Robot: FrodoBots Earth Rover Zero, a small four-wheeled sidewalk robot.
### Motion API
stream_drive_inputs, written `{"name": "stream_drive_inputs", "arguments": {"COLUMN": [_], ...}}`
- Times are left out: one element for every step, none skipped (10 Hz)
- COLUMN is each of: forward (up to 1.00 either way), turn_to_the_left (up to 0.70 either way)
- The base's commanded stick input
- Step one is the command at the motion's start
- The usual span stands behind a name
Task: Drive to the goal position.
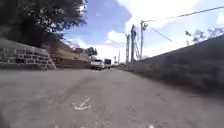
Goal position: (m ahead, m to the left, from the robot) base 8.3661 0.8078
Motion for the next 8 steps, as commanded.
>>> {"name": "stream_drive_inputs", "arguments": {"forward": [0.70, 0.70, 0.70, 0.70, 0.70, 0.70, 0.70, 0.70], "turn_to_the_left": [0.00, 0.00, 0.00, 0.00, 0.00, 0.00, 0.00, 0.00]}}
